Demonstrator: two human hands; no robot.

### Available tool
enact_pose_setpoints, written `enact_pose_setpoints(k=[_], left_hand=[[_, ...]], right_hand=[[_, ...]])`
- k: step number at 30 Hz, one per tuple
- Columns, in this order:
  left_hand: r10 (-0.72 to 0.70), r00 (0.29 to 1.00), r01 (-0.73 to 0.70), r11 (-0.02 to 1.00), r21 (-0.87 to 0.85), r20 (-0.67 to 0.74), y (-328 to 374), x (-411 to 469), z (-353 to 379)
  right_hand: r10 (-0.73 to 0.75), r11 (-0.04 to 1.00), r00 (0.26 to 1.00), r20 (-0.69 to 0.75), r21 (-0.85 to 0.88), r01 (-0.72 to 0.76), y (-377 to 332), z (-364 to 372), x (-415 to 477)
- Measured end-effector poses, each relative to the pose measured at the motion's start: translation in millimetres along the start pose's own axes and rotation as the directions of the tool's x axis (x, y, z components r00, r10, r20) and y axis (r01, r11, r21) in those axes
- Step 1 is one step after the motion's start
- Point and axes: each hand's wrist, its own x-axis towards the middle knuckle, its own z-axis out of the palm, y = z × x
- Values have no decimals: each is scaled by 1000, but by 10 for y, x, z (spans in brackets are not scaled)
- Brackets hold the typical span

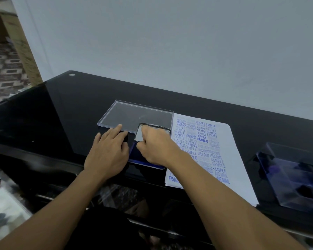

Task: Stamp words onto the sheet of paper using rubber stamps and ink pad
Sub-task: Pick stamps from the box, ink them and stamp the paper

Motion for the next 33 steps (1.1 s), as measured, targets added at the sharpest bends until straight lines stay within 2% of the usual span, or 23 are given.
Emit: enact_pose_setpoints(k=[6, 17, 28, 33], left_hand=[[-6, 1000, 6, 1000, -2, 8, -10, -3, 10], [4, 1000, -4, 1000, 13, -1, -7, 2, 11], [12, 1000, -12, 1000, 22, 1, -19, 18, 9], [11, 1000, -11, 1000, 30, 2, -25, 16, 6]], right_hand=[[8, 1000, 1000, 28, -30, -7, -52, -12, -24], [40, 994, 973, 226, -112, -14, -83, -169, 47], [17, 993, 977, 211, -115, 7, -79, -203, 32], [35, 992, 965, 259, -124, -3, -112, -270, 17]])
